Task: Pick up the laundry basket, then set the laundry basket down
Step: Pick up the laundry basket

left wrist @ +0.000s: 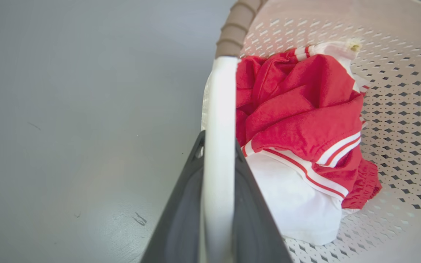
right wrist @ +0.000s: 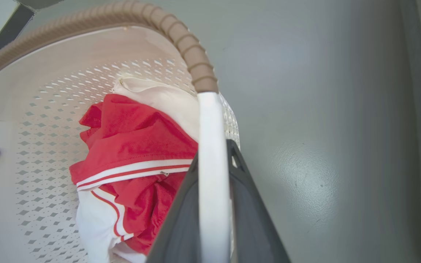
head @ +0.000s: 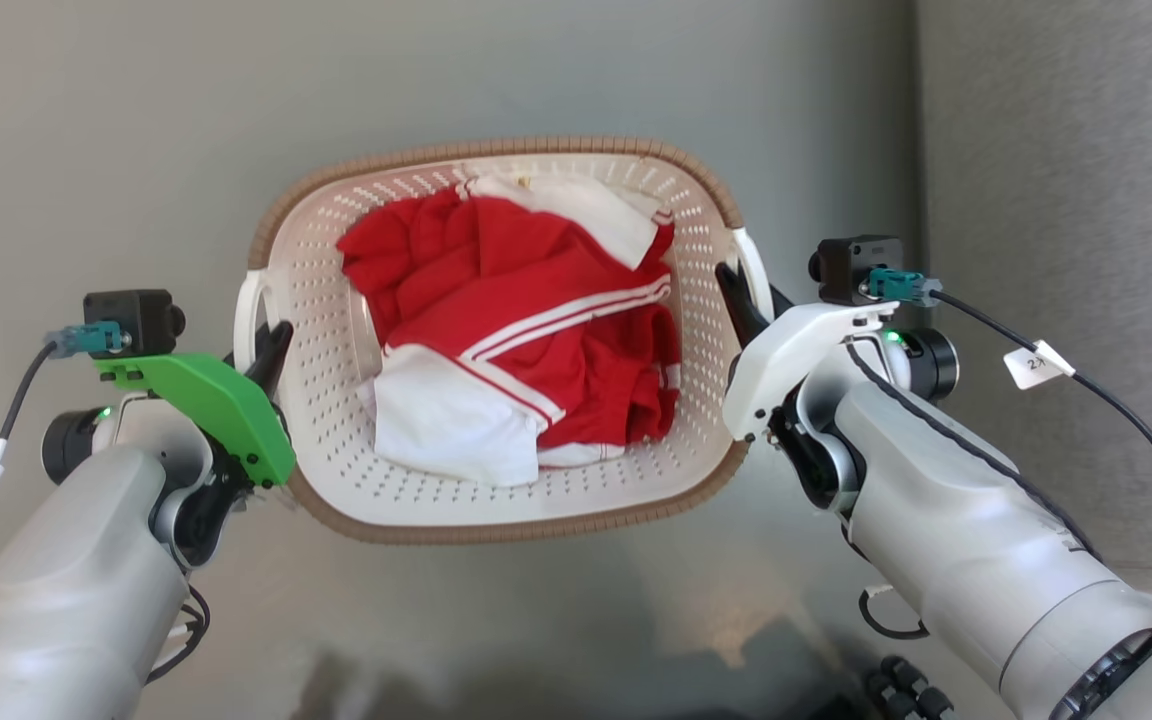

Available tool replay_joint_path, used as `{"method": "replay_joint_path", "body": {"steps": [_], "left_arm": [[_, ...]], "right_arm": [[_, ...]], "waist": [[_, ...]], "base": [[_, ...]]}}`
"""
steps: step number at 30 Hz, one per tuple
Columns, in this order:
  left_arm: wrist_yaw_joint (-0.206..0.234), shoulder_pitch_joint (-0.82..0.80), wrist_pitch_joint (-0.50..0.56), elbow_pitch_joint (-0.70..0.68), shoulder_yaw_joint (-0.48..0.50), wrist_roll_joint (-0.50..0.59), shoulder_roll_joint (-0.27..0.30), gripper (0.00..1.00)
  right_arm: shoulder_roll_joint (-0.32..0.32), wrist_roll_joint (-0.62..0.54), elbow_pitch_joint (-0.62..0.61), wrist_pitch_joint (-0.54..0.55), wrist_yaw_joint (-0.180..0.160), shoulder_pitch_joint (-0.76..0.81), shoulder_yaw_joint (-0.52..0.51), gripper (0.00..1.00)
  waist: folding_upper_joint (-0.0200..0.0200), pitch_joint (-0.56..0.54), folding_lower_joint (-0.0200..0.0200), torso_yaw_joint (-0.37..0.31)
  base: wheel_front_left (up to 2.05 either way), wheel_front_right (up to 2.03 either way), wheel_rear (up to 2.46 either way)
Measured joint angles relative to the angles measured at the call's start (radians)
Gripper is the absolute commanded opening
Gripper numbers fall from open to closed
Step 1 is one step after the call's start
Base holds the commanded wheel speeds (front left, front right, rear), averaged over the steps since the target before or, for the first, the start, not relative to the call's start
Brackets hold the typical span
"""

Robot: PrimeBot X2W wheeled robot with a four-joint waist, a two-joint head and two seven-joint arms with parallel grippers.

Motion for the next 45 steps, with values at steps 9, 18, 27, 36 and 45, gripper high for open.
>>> {"method": "replay_joint_path", "body": {"steps": [9, 18, 27, 36, 45], "left_arm": [[0.0, 0.006, 0.049, 0.04, -0.036, -0.029, -0.015, 0.0], [0.0, 0.053, 0.098, 0.08, -0.066, -0.084, -0.046, 0.0], [0.0, 0.121, 0.152, 0.137, -0.094, -0.117, -0.087, 0.0], [0.0, 0.198, 0.19, 0.19, -0.119, -0.145, -0.129, 0.0], [0.0, 0.23, 0.222, 0.231, -0.128, -0.154, -0.158, 0.0]], "right_arm": [[0.001, 0.066, 0.046, 0.057, 0.019, -0.002, 0.035, 0.0], [0.003, 0.111, 0.1, 0.125, 0.036, 0.013, 0.072, 0.0], [0.005, 0.173, 0.143, 0.177, 0.067, 0.086, 0.089, 0.0], [0.005, 0.202, 0.185, 0.229, 0.092, 0.152, 0.122, 0.0], [0.002, 0.22, 0.203, 0.273, 0.106, 0.186, 0.14, 0.0]], "waist": [[0.0, -0.127, -0.0001, -0.017], [0.0, -0.256, -0.0001, -0.03], [0.0001, -0.401, -0.0001, -0.034], [0.0, -0.531, -0.0002, -0.04], [0.0001, -0.639, -0.0002, -0.05]], "base": [[0.0, 0.0, 0.0], [0.0, 0.0, 0.0], [0.0, 0.0, 0.0], [0.0, 0.0, 0.0], [0.0, 0.0, 0.0]]}}
